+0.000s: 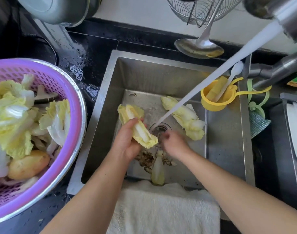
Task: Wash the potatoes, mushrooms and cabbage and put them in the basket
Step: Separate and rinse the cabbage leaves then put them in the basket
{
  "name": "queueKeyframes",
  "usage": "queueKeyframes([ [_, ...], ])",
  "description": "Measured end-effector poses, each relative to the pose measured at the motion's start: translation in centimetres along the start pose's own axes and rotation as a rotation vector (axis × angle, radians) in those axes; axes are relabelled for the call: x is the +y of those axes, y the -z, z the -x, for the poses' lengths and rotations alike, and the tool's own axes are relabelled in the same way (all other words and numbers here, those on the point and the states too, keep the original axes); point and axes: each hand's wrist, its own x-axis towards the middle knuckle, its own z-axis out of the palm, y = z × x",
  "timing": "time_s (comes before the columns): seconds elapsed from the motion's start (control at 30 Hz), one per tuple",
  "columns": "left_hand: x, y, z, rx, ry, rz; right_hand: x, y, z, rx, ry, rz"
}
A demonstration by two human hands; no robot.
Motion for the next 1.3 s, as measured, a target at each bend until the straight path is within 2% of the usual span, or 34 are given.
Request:
queueKeyframes([
  [0.03,-0.1,-0.2,0.2,-0.014,-0.007,-0.063,1.5,-1.0,0.2,-0.120,0.015,0.305],
  [0.07,-0.6,-0.4,0.2,-0.038,-0.018,-0.161,2.7,-1.9,0.5,-0.230,0.020,0.500],
  [0.1,-1.1,-0.6,0.2,-0.062,-0.039,-0.284,3.4,-2.8,0.8,-0.274,0.017,0.573],
  [0.17,-2.2,-1.4,0.2,-0.112,-0.082,-0.497,3.9,-4.5,1.0,-0.223,-0.078,0.420],
  [0.23,-2.9,-2.2,0.2,-0.143,-0.100,-0.571,4.0,-5.7,0.7,-0.139,-0.204,0.289],
  [0.33,-2.5,-2.7,0.5,-0.127,-0.011,-0.485,4.9,-6.7,-0.2,-0.117,-0.222,0.299],
  [0.47,-1.7,-1.7,1.6,-0.148,0.162,-0.233,4.4,-4.5,-0.4,-0.249,-0.152,0.445],
  [0.5,-1.6,-1.4,1.7,-0.130,0.174,-0.187,3.7,-3.0,0.0,-0.255,-0.164,0.390],
  [0.57,-1.4,-0.9,2.0,-0.084,0.205,-0.166,2.7,0.2,0.9,-0.183,-0.191,0.120],
  [0.63,-1.3,-1.0,2.4,-0.037,0.199,-0.262,1.1,2.9,2.7,-0.025,-0.137,-0.235],
  [0.67,-1.3,-1.5,2.8,-0.037,0.175,-0.337,0.0,3.6,3.6,0.045,-0.074,-0.332],
  [0.77,-1.6,-4.0,4.4,-0.116,0.092,-0.481,-3.7,3.9,5.4,0.142,0.074,-0.352],
  [0.83,-1.3,-5.2,6.0,-0.109,0.097,-0.458,-5.6,3.8,6.1,0.226,0.058,-0.395],
  [0.9,-0.3,-5.5,7.9,-0.054,0.095,-0.402,-7.0,3.7,8.1,0.243,0.016,-0.475],
  [0.97,1.1,-5.2,10.1,-0.014,0.031,-0.381,-8.4,2.9,11.5,0.147,0.134,-0.413],
  [1.03,3.0,-5.0,12.8,-0.020,-0.057,-0.377,-10.6,1.8,14.9,0.038,0.336,-0.296],
  [1.1,5.6,-4.9,15.9,0.004,-0.136,-0.388,-13.4,1.7,17.1,0.008,0.498,-0.239],
  [1.17,9.2,-4.4,18.9,0.082,-0.235,-0.424,-16.1,2.2,18.2,-0.121,0.607,-0.378],
  [1.23,13.3,-3.9,22.1,0.164,-0.358,-0.525,-18.7,3.4,19.3,-0.274,0.620,-0.601],
  [1.3,17.4,-2.8,24.7,0.347,-0.549,-0.762,-19.9,3.7,19.4,-0.324,0.585,-0.779],
])
